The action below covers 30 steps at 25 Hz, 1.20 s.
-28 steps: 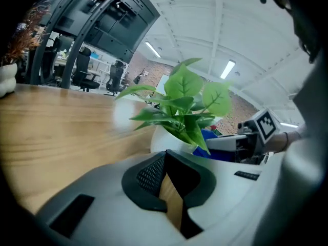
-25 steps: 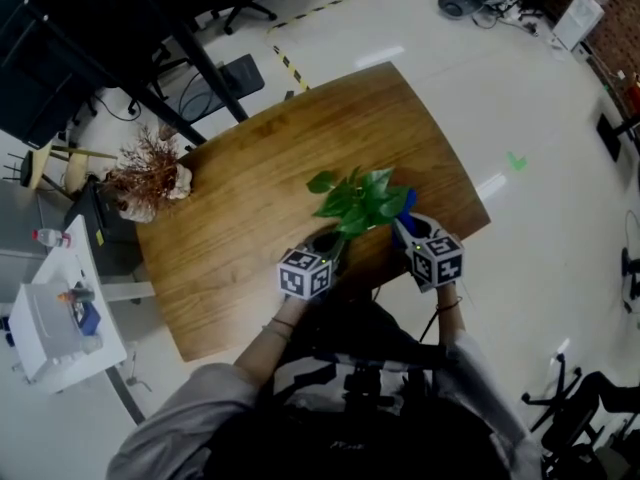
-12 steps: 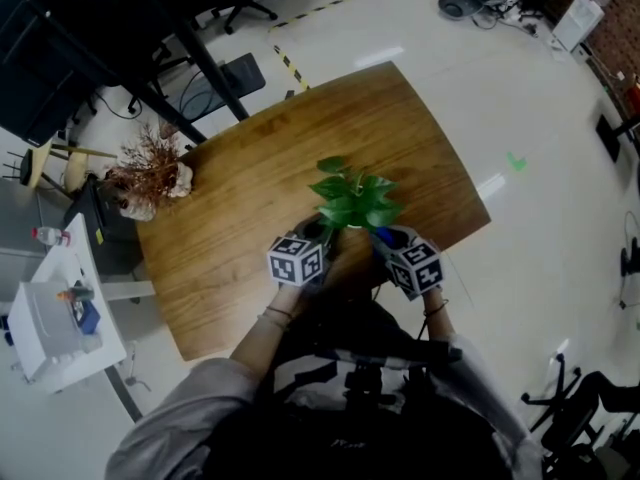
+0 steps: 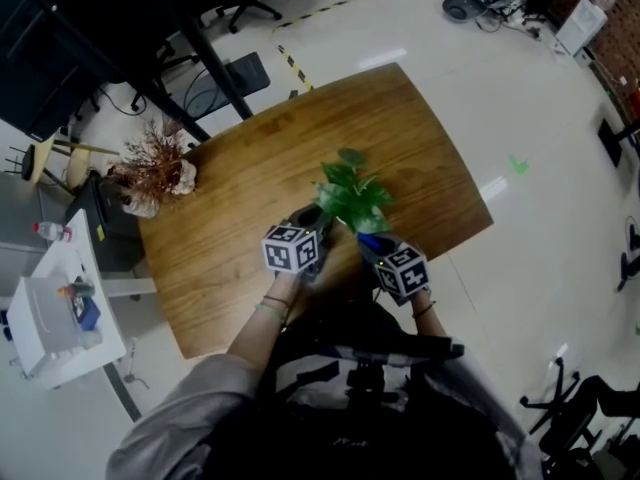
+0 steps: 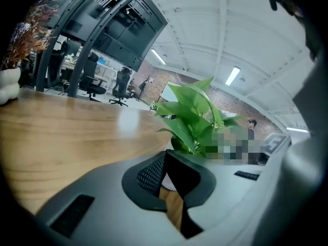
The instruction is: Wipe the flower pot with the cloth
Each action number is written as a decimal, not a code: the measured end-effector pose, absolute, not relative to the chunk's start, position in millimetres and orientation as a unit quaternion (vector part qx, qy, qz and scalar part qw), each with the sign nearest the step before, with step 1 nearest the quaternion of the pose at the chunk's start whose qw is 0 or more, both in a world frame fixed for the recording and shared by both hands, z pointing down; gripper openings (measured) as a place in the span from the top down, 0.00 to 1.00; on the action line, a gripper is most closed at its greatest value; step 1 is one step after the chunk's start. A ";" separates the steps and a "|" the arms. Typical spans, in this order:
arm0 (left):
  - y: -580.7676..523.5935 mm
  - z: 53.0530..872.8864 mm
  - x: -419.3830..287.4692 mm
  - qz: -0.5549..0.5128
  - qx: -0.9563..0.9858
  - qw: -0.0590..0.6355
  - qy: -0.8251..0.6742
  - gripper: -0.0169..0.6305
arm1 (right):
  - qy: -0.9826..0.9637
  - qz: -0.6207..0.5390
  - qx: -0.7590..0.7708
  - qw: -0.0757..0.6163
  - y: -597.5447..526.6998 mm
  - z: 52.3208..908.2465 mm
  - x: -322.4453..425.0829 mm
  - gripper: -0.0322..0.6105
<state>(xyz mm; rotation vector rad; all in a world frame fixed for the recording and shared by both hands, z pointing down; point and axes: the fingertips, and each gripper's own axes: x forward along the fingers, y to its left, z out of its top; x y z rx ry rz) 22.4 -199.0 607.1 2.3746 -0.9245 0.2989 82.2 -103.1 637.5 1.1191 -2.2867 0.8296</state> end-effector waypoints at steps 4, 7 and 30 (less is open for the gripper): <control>-185.3 605.2 24.4 0.114 0.890 0.283 -0.339 0.97 | -0.824 0.303 0.427 0.217 -101.2 628.0 99.5 0.86; -169.9 605.9 26.6 0.114 0.890 0.289 -0.335 0.96 | -0.820 0.289 0.446 0.212 -106.4 615.4 119.4 0.86; -178.3 610.5 8.8 0.111 0.887 0.292 -0.340 0.97 | -0.850 0.271 0.388 0.231 -119.1 623.7 79.4 0.86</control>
